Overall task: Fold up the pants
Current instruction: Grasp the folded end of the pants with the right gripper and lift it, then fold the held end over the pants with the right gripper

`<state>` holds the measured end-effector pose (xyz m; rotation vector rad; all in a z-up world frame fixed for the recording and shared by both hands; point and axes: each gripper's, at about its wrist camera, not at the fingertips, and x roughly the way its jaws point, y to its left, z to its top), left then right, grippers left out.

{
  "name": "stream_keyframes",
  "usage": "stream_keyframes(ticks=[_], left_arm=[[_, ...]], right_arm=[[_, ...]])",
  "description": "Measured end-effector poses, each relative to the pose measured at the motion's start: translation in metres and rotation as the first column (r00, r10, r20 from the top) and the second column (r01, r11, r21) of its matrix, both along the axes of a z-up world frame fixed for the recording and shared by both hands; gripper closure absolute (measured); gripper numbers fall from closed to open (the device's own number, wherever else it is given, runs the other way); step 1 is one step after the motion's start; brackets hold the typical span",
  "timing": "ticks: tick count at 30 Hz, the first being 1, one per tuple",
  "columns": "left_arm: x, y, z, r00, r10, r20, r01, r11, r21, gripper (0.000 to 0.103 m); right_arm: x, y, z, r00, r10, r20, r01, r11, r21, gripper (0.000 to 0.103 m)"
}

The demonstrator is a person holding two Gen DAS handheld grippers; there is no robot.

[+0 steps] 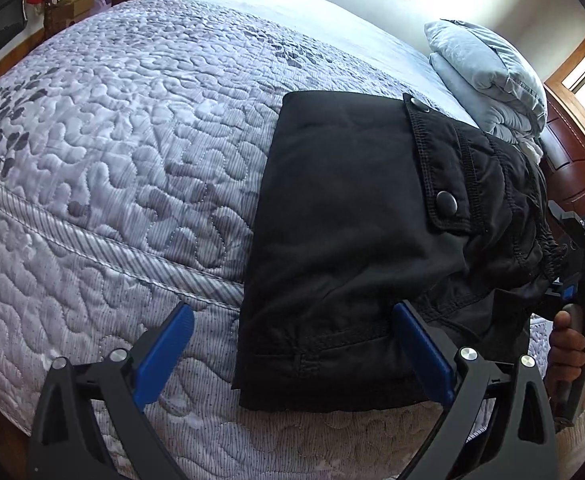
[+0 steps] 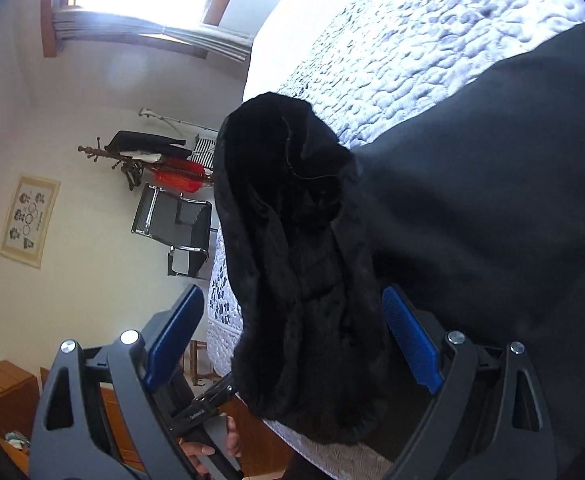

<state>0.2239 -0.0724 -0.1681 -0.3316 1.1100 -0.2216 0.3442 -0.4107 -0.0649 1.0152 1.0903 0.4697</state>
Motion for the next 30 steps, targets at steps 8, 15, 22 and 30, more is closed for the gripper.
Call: stream_keyframes(ticks=[8, 15, 22, 30], left_arm=[[0.002, 0.002, -0.002, 1.000, 0.000, -0.017, 0.000, 1.000, -0.022, 0.003], [0.000, 0.012, -0.002, 0.998, 0.035, -0.045, -0.037, 0.998, -0.049, 0.004], [-0.007, 0.032, 0.001, 0.993, 0.100, -0.068, -0.105, 0.992, -0.070, 0.004], [-0.019, 0.055, 0.012, 0.983, 0.172, -0.067, -0.179, 0.977, -0.119, 0.004]], right_arm=[[0.002, 0.012, 0.000, 1.000, -0.002, -0.003, 0.002, 1.000, 0.002, 0.051], [0.002, 0.013, 0.005, 1.000, 0.025, 0.018, -0.025, 1.000, -0.007, 0.080], [0.009, 0.028, 0.030, 0.997, 0.050, 0.054, -0.052, 0.998, 0.031, 0.082], [0.011, 0.044, 0.076, 0.989, 0.091, 0.114, -0.095, 0.995, 0.037, 0.083]])
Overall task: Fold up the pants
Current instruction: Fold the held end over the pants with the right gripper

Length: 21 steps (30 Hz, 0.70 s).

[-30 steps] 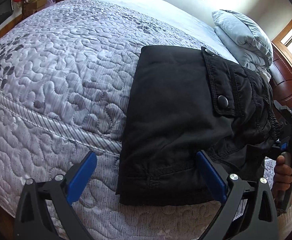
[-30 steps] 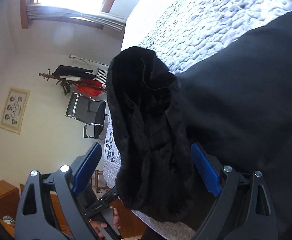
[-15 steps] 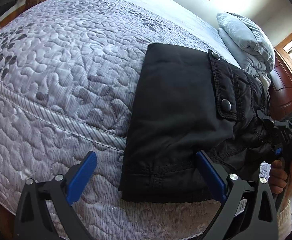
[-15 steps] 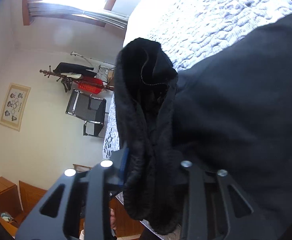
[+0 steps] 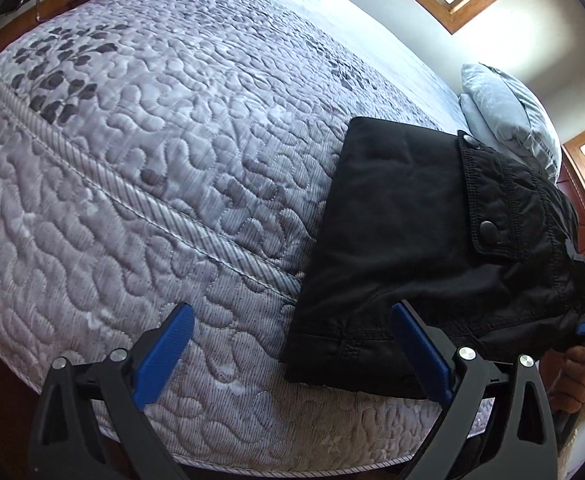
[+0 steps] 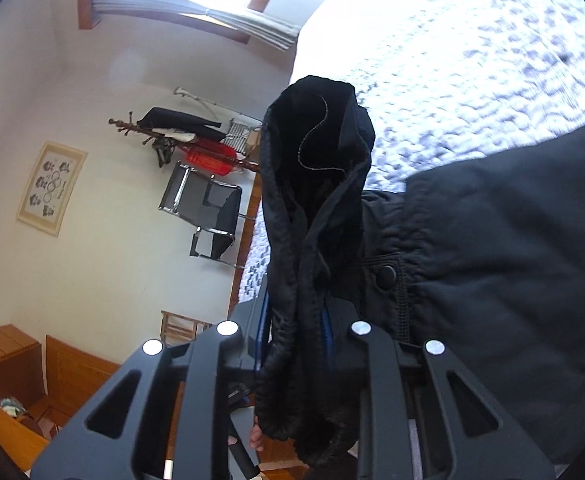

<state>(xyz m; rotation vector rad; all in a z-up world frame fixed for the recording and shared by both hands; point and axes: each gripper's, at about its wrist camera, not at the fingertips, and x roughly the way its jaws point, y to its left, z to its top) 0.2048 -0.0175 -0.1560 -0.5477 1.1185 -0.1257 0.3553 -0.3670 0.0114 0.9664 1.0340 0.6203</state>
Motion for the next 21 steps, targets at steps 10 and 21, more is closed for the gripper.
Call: stream_keyframes(ticks=[10, 21], left_arm=[[-0.005, -0.010, 0.009, 1.000, -0.016, 0.015, 0.016, 1.000, -0.026, 0.004], [-0.002, -0.051, 0.014, 0.995, -0.101, 0.012, 0.101, 0.995, -0.023, 0.004]], right_arm=[[-0.018, -0.035, 0.052, 0.996, -0.040, 0.083, 0.033, 0.995, 0.091, 0.083], [-0.038, -0.094, 0.041, 0.987, -0.149, 0.052, 0.145, 0.987, 0.069, 0.083]])
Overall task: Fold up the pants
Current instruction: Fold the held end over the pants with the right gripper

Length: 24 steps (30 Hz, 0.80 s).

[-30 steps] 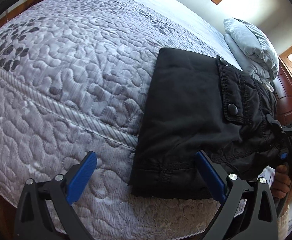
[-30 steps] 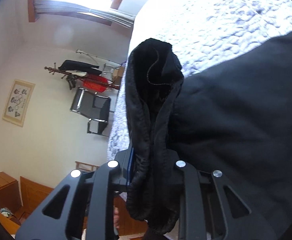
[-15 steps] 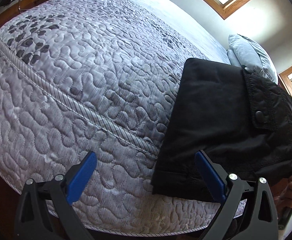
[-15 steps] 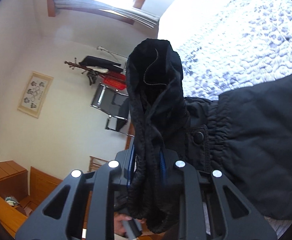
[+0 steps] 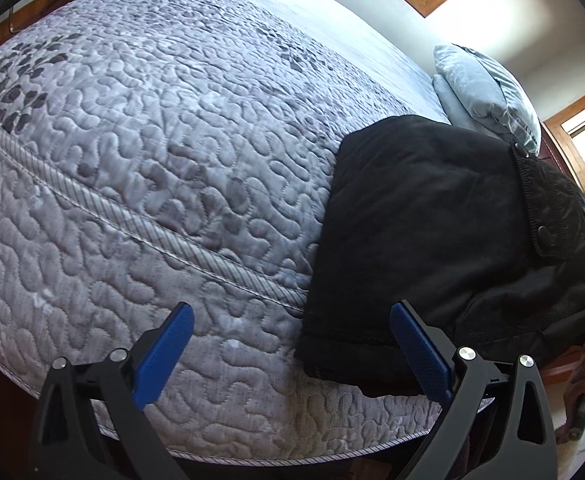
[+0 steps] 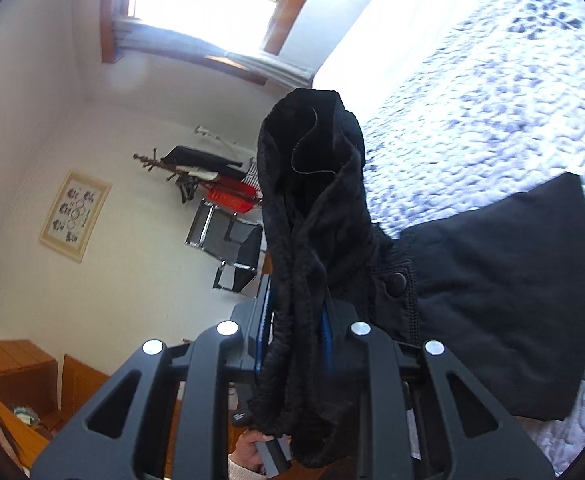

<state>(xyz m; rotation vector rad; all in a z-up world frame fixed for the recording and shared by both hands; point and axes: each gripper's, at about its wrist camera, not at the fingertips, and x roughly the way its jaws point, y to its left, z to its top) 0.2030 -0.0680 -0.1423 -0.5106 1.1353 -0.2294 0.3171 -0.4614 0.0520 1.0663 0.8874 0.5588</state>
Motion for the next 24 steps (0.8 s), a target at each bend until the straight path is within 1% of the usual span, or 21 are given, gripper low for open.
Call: stream_keyframes(ticks=[4, 10, 17, 21, 24], left_arm=[[-0.003, -0.008, 0.002, 1.000, -0.023, 0.004, 0.023, 1.000, 0.008, 0.004], [0.000, -0.021, 0.010, 0.998, -0.052, 0.026, 0.051, 0.998, 0.032, 0.004], [0.005, -0.039, 0.020, 0.995, -0.087, 0.045, 0.085, 0.996, 0.040, 0.004], [0.006, -0.048, 0.022, 0.993, -0.109, 0.046, 0.107, 0.993, 0.046, 0.004], [0.006, -0.053, 0.022, 0.992, -0.121, 0.043, 0.119, 0.991, 0.053, 0.004]], right_arm=[[-0.012, -0.023, -0.024, 0.999, -0.033, -0.028, 0.033, 0.999, 0.013, 0.083], [-0.023, -0.045, -0.053, 0.996, -0.061, -0.068, 0.062, 0.998, 0.012, 0.083], [-0.029, -0.053, -0.085, 0.988, -0.091, -0.125, 0.096, 0.995, 0.033, 0.083], [-0.030, -0.049, -0.105, 0.981, -0.099, -0.165, 0.106, 0.994, 0.035, 0.083], [-0.028, -0.042, -0.115, 0.979, -0.090, -0.183, 0.100, 0.994, 0.048, 0.084]])
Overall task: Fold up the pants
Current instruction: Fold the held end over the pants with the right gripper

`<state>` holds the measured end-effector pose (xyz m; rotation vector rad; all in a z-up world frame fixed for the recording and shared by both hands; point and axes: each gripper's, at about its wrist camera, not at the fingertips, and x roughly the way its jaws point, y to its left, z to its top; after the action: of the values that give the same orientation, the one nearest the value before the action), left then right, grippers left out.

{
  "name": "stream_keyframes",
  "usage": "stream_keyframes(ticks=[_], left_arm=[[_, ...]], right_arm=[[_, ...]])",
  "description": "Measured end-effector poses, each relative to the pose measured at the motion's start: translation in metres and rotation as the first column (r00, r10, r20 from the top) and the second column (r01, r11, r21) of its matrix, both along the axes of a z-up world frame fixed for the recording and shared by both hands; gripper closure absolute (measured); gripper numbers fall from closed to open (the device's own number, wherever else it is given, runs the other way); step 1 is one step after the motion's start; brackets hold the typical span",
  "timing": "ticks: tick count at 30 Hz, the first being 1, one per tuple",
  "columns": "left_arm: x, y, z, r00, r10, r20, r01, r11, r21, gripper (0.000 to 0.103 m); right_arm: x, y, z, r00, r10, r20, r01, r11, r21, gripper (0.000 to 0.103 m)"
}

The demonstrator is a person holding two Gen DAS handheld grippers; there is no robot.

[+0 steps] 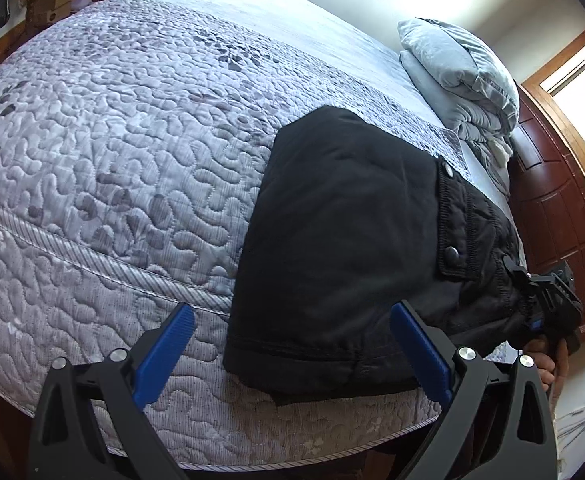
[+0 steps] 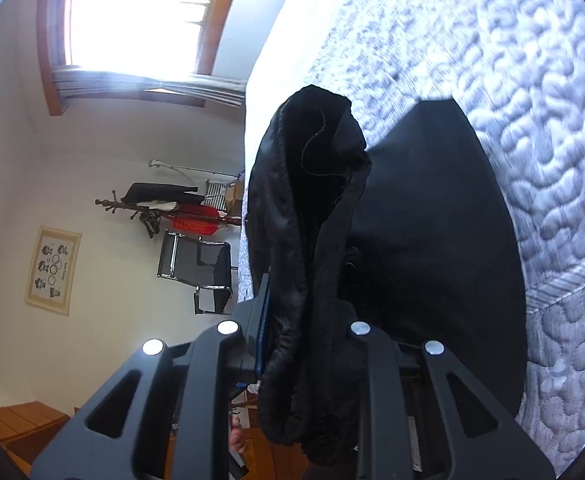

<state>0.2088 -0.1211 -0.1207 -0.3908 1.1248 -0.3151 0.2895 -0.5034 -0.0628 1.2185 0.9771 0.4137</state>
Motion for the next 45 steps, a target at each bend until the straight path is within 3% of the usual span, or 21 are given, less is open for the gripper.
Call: stream_keyframes(ticks=[13, 23, 26, 28, 30, 38, 45], left_arm=[[-0.001, -0.002, -0.002, 1.000, 0.001, -0.014, -0.001, 1.000, 0.015, 0.004], [-0.003, -0.013, 0.003, 0.999, -0.031, -0.008, 0.031, 0.999, 0.027, 0.004], [-0.003, -0.011, 0.002, 1.000, -0.019, -0.013, 0.020, 1.000, 0.021, 0.004], [-0.003, -0.011, 0.002, 1.000, -0.016, -0.015, 0.016, 1.000, 0.021, 0.004], [-0.004, -0.011, 0.002, 1.000, -0.018, -0.015, 0.019, 1.000, 0.023, 0.004], [-0.011, -0.011, 0.001, 1.000, -0.021, -0.019, 0.022, 1.000, 0.020, 0.004], [-0.015, -0.017, 0.000, 0.999, -0.026, -0.027, 0.026, 1.000, 0.010, 0.004]], right_arm=[[-0.008, -0.017, -0.019, 0.999, -0.038, -0.036, 0.038, 0.999, -0.001, 0.084], [-0.006, -0.026, -0.055, 0.995, -0.049, -0.091, 0.051, 0.998, 0.020, 0.083], [-0.009, -0.028, -0.056, 0.995, -0.043, -0.085, 0.045, 0.999, 0.024, 0.071], [-0.011, -0.032, -0.055, 0.997, -0.041, -0.070, 0.045, 0.998, 0.047, 0.045], [-0.017, -0.039, -0.056, 0.998, -0.038, -0.047, 0.041, 0.996, 0.079, 0.033], [-0.056, -0.050, -0.046, 0.998, -0.037, -0.043, 0.039, 0.998, 0.055, 0.030], [-0.079, -0.045, -0.053, 0.997, -0.045, -0.059, 0.049, 0.996, 0.071, 0.037]])
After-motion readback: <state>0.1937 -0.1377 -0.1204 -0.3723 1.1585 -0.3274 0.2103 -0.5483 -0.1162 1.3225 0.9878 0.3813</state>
